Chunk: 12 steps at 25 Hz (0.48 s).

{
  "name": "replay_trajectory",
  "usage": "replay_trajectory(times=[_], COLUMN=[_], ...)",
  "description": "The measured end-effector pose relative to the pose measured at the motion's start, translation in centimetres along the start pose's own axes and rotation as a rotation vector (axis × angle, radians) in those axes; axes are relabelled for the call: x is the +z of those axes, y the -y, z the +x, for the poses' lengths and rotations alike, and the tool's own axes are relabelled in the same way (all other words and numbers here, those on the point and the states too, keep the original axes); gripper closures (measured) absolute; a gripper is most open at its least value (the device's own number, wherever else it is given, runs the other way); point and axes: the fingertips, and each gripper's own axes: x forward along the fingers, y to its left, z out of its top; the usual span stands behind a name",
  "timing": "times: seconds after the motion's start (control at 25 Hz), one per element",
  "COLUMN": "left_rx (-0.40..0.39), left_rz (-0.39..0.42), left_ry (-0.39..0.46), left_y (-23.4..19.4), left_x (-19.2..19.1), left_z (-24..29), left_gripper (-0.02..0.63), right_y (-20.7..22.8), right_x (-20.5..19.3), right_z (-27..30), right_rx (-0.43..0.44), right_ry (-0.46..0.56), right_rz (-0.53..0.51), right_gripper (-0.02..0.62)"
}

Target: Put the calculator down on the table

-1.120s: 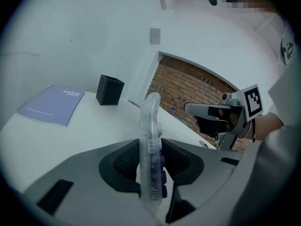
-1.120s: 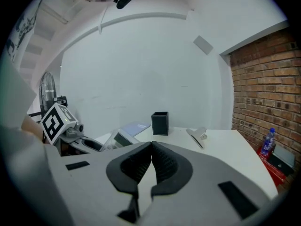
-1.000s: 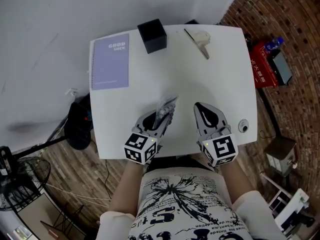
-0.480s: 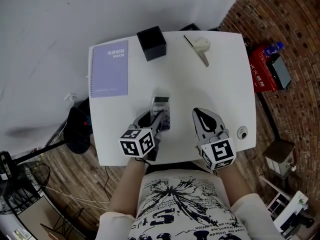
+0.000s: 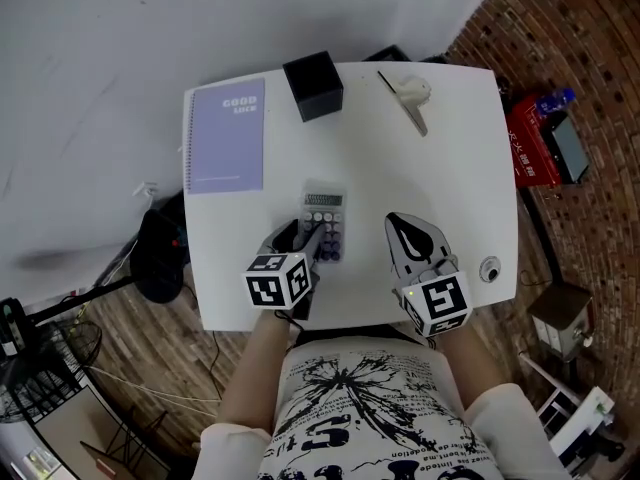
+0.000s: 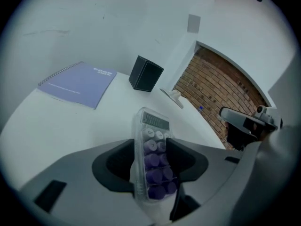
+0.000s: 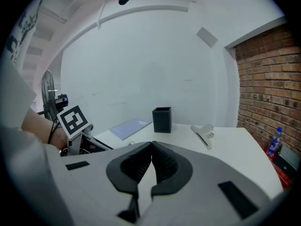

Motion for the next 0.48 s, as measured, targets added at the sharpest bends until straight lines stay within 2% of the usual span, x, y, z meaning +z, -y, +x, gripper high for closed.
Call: replay_trajectory(times=[0.16,0.28,0.36,0.48], left_rx=[0.032,0.04,0.021,-0.028], left_rz=[0.033,0.076,0.125,0.204], left_ry=[-0.021,-0.004,0.037,0.126], left_y=[-0.8,-0.6,0.2,2.5], left_x=[-0.3,0.1,1.3,4.2], left_z=[-0.3,-1.1,-2.4,-5.3], left_gripper=[0.39,0.412,0.451,0.453], right_y=[-0.3,-0.1,0.1,0.1], right_x=[-0.3,0.0,0.7,2.1], right_z=[-0.1,-0.6,-1.1,-2.2], right_rx=[0.001,-0.016,-0.03,-0.04], right_ry=[-0.008,-0.001,0.013,0.042], right_rz=[-0.002,-0.006,-0.01,-0.023], right_gripper=[0.58,0.58,0.581,0.581])
